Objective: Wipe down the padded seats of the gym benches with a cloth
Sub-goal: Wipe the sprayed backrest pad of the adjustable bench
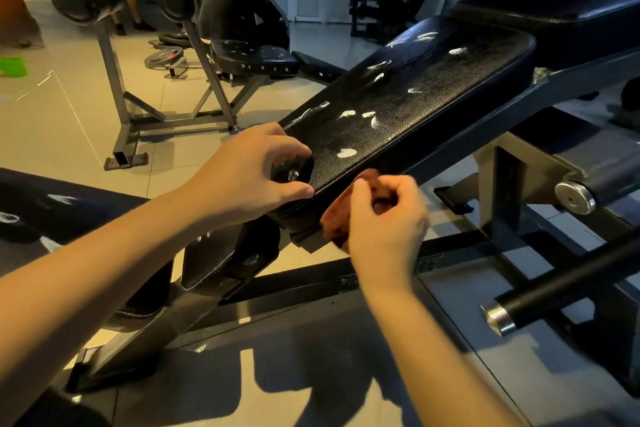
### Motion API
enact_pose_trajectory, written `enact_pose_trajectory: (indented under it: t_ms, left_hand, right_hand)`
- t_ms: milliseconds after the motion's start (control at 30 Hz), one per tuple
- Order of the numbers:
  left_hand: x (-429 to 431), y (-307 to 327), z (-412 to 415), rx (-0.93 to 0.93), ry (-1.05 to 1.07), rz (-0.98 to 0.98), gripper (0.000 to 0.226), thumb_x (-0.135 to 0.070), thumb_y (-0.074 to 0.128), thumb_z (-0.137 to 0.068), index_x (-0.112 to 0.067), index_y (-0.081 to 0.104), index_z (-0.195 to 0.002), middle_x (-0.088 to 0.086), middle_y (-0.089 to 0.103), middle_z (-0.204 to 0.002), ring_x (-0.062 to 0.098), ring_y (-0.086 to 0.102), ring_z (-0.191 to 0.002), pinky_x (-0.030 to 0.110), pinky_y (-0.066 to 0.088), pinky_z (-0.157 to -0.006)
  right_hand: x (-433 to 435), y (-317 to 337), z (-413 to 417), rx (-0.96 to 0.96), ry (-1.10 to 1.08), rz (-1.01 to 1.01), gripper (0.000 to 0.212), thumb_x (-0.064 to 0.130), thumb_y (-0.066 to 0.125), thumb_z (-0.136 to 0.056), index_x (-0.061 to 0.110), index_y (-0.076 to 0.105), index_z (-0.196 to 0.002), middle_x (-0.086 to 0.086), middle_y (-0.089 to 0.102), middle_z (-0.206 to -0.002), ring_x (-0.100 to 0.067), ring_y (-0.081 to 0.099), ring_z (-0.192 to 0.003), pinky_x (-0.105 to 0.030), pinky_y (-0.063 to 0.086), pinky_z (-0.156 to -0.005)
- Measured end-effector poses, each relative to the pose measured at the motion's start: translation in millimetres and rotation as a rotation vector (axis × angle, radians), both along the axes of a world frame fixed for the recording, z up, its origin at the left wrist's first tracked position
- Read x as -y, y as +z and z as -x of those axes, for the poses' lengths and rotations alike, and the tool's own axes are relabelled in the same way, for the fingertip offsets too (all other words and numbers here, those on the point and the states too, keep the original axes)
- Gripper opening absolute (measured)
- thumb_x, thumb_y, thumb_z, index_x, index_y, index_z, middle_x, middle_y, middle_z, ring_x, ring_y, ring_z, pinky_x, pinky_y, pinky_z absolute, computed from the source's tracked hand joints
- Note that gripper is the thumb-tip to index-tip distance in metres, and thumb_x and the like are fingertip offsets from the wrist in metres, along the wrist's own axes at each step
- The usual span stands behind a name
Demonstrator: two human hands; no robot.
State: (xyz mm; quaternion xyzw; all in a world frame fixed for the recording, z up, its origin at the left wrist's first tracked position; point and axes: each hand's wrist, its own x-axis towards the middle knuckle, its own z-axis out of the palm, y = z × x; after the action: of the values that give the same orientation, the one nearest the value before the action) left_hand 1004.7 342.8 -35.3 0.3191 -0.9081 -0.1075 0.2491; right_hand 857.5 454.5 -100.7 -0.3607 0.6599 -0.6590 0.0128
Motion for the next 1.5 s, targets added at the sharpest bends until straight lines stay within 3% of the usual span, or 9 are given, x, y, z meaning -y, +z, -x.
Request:
enact_pose_trajectory:
  t_ms: [167,400,600,667,833,1033,1267,1367,1500]
  left_hand:
    - [0,2,3,-0.008,-0.009,-0.025,0.057,-0.051,0.078,-0.08,-0.035,0.062,-0.132,-0.012,0.055,-0.125,0.004,0.052,-0.106,0.013,0.037,-0.069]
    - [3,1,4,-0.035,-0.037,-0.054,0.057,-0.05,0.078,-0.078,-0.032,0.064,-0.131,-0.009,0.058,-0.124,0.009,0.056,-0.107,0.019,0.044,-0.078]
    - [8,4,5,-0.027,-0.062,-0.099,0.058,-0.047,0.081,-0.078,-0.036,0.063,-0.132,-0.013,0.056,-0.121,0.004,0.055,-0.107,0.017,0.042,-0.076]
    - [11,3,4,-0.03,-0.066,-0.104,0.061,-0.049,0.081,-0.077,-0.035,0.062,-0.133,-0.014,0.056,-0.12,0.004,0.055,-0.107,0.016,0.042,-0.076]
    - [17,3,4,-0.017,-0.066,-0.116,0.072,-0.054,0.081,-0.074,-0.033,0.058,-0.139,-0.009,0.054,-0.131,0.008,0.053,-0.115,0.024,0.049,-0.082]
    - [24,3,4,0.043,-0.06,-0.129,0.073,-0.06,0.077,-0.073,-0.032,0.058,-0.138,-0.011,0.049,-0.14,0.002,0.041,-0.123,0.013,0.038,-0.083]
    - [25,1,2,0.058,-0.078,-0.114,0.076,-0.066,0.07,-0.073,-0.03,0.059,-0.139,-0.013,0.051,-0.139,0.002,0.039,-0.124,0.019,0.042,-0.084]
    - [26,1,4,0.058,-0.075,-0.102,0.073,-0.064,0.073,-0.075,-0.03,0.06,-0.138,-0.015,0.052,-0.139,0.001,0.04,-0.122,0.016,0.043,-0.082]
    - [24,2,4,0.045,-0.075,-0.124,0.075,-0.064,0.072,-0.073,-0.029,0.06,-0.138,-0.015,0.052,-0.139,0.002,0.041,-0.123,0.019,0.042,-0.082]
  right_hand:
    - [2,-32,-36,-0.088,0.196,-0.208,0.011,0.027,0.069,-0.091,0.029,0.059,-0.092,0.014,0.059,-0.09,-0.001,0.058,-0.088,-0.014,0.05,-0.067]
    - [-3,15,19,-0.013,-0.055,0.033,0.009,0.028,0.067,-0.096,0.026,0.059,-0.095,0.013,0.061,-0.09,-0.003,0.059,-0.091,-0.019,0.053,-0.073]
    - [1,-35,-36,-0.109,0.226,-0.213,0.01,0.022,0.069,-0.091,0.025,0.06,-0.094,0.012,0.059,-0.093,-0.002,0.059,-0.086,-0.015,0.052,-0.066]
    - [1,-20,-16,-0.085,0.149,-0.126,0.008,0.025,0.069,-0.091,0.025,0.061,-0.09,0.011,0.062,-0.088,-0.003,0.062,-0.081,-0.019,0.055,-0.064]
    - [-4,14,21,-0.042,-0.046,0.043,0.009,0.027,0.068,-0.095,0.025,0.059,-0.096,0.011,0.061,-0.092,0.001,0.058,-0.09,-0.007,0.045,-0.071]
    - [-2,-24,-29,-0.125,0.214,-0.159,0.01,0.025,0.07,-0.093,0.025,0.06,-0.093,0.015,0.058,-0.091,0.001,0.059,-0.089,-0.009,0.049,-0.067]
    - [-1,15,22,0.026,-0.066,0.054,0.011,0.029,0.068,-0.095,0.023,0.06,-0.099,0.008,0.064,-0.094,-0.006,0.062,-0.093,-0.02,0.054,-0.073]
    - [0,-14,-20,-0.013,0.109,-0.079,0.012,0.026,0.07,-0.094,0.024,0.058,-0.096,0.012,0.059,-0.092,0.002,0.059,-0.089,-0.009,0.049,-0.064]
    - [-1,-16,-16,-0.08,0.138,-0.175,0.01,0.029,0.07,-0.093,0.027,0.06,-0.091,0.015,0.059,-0.088,-0.001,0.06,-0.084,-0.014,0.052,-0.063]
